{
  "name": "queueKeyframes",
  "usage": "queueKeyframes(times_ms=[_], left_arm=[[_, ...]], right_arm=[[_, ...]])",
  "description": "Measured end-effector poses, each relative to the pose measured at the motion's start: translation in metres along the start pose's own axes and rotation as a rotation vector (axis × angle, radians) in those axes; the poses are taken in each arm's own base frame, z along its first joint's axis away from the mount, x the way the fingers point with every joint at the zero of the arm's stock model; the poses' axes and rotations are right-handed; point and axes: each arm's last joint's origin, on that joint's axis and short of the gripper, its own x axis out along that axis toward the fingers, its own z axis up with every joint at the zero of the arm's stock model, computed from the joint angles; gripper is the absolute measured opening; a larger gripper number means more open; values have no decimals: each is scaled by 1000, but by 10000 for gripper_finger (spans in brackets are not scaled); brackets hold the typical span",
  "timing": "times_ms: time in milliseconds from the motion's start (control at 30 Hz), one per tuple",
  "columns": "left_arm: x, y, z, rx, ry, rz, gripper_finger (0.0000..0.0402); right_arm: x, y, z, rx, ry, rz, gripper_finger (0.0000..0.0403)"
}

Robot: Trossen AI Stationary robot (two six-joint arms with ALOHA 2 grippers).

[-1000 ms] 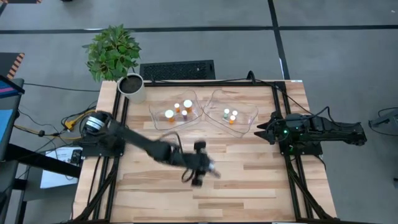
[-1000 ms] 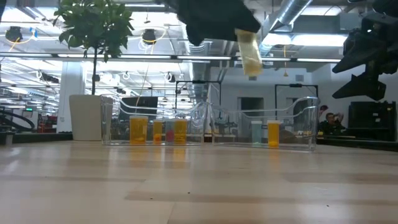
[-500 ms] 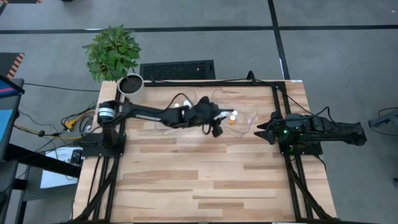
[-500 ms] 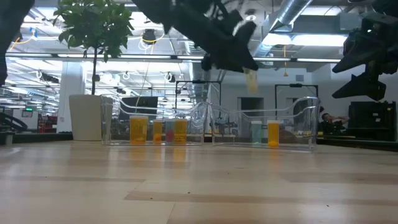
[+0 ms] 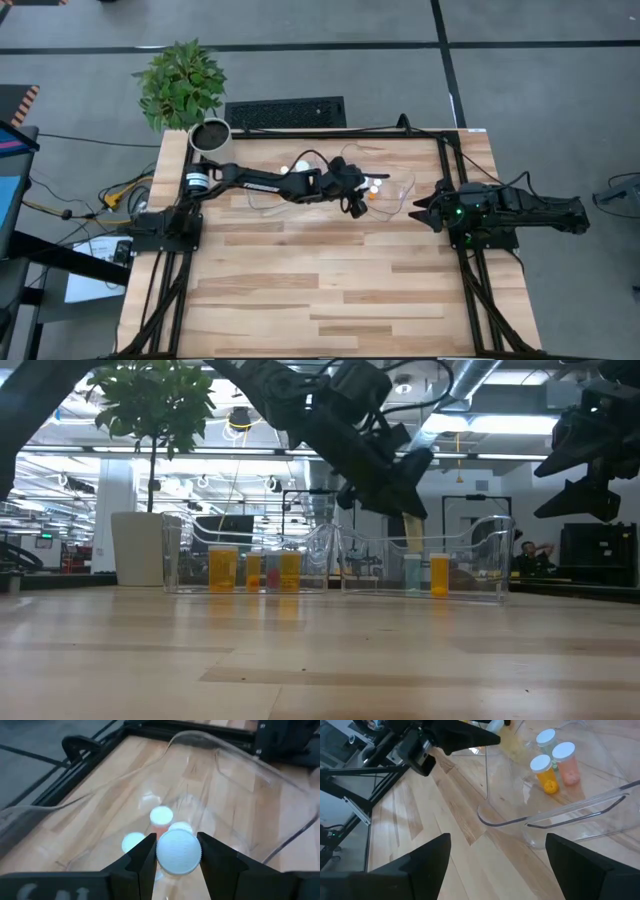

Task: Pick and place medicine bottles into bin by pill shape (circle, oval)
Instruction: Put the yellow tablet bottle into the right transparent bin

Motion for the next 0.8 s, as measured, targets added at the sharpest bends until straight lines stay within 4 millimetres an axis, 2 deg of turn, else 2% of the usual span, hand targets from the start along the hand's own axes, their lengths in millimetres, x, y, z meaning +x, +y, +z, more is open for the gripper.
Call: queueKeyframes(times_ms=[267, 433, 700, 800], left_arm=[[1, 3, -7, -19, 22, 9, 126], [12, 1, -18, -19, 43, 9, 126], [16, 2, -18, -43, 19, 42, 126], [17, 5, -17, -58, 23, 1, 126]], right_arm=[[0, 0, 0, 0, -1, 0, 333], [0, 0, 0, 0, -1, 0, 333], [0, 0, 0, -2, 0, 0, 333], [0, 0, 0, -4, -1, 0, 333]])
